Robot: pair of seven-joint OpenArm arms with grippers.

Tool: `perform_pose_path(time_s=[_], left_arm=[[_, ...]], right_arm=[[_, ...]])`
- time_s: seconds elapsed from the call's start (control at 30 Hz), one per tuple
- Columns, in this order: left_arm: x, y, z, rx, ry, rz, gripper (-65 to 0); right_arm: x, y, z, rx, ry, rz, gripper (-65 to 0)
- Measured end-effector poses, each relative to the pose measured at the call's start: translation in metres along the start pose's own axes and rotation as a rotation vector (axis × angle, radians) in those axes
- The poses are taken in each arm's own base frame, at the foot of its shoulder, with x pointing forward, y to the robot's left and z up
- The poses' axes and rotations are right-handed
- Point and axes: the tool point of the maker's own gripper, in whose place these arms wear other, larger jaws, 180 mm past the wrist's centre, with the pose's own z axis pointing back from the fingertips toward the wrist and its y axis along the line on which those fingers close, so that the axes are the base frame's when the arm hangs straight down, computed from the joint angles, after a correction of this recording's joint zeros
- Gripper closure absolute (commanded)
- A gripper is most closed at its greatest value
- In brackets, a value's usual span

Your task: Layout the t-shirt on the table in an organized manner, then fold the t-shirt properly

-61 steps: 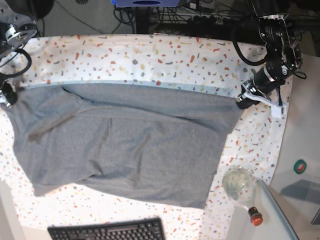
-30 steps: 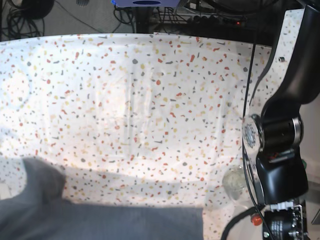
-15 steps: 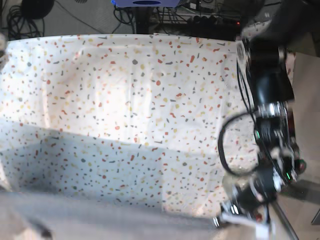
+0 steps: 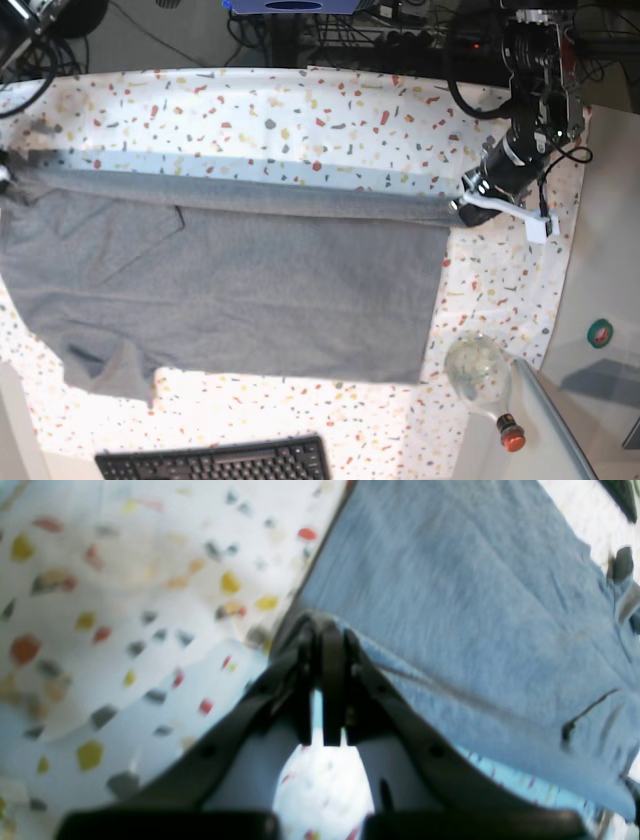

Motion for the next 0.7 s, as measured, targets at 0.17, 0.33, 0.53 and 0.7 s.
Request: perform_pose_path(time_s=[0.17, 0.33, 0.53, 0.7], left_arm=[[-0.04, 0.024, 0.016, 0.053, 0.084, 0.004, 0.0], [-0.057, 0.038, 0.027, 0.081, 0.116, -0.001, 0.0], [-0.074, 0.056, 0.041, 0.125, 0.148, 0.027, 0.0], [-0.075, 0.068, 0.049, 0.154, 0.148, 0.037, 0.0]], right_arm=[[-0.024, -0.012, 0.008, -0.01, 0.04, 0.016, 0.0], [-0.052, -0.025, 0.018, -0.032, 0.096, 0.02, 0.0], [-0.044, -0.025, 0.026, -0.039, 0.074, 0.062, 0.0], [-0.046, -0.014, 0.031, -0.033, 0.058, 0.08, 0.0]])
